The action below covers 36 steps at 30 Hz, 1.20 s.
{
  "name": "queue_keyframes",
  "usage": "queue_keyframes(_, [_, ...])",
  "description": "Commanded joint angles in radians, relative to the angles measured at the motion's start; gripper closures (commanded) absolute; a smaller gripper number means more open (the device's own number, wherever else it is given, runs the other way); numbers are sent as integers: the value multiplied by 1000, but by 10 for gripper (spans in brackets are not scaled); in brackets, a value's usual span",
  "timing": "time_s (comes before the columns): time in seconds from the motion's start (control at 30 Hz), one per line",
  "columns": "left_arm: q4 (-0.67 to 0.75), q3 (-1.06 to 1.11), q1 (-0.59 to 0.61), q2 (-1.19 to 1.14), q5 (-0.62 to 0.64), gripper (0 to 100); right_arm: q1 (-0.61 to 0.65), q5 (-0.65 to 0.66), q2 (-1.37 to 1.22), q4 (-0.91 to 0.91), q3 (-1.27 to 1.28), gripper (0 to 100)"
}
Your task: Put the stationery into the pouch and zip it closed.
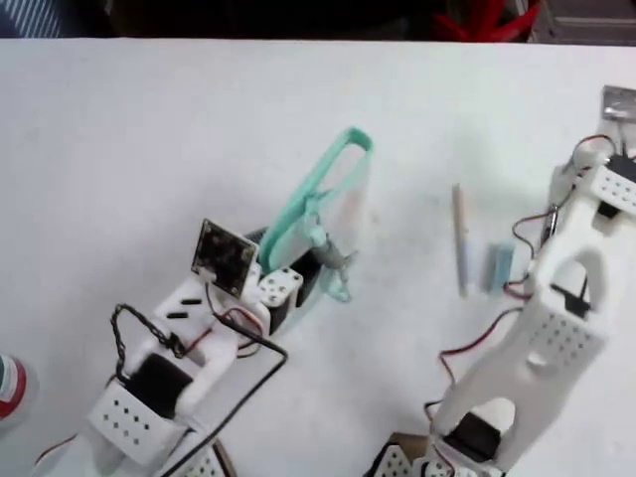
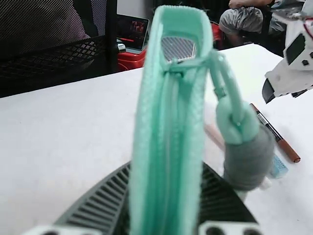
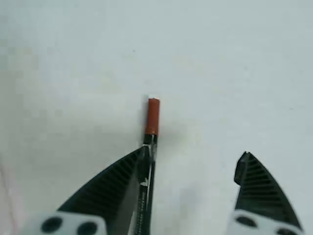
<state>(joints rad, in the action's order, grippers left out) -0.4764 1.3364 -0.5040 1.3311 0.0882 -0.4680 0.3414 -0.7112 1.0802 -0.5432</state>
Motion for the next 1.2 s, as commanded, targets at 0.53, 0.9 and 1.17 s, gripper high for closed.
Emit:
queue_keyframes(0.53, [18,-29,2,8,8,854,96,183,-590,389,-842,978])
queue_keyframes(0.9, [18,-29,2,8,5,854,173,80,-271,642,-1002,980])
queue_keyframes(1.17, [18,-29,2,8,3,854,257,-31,143,650,-661,981])
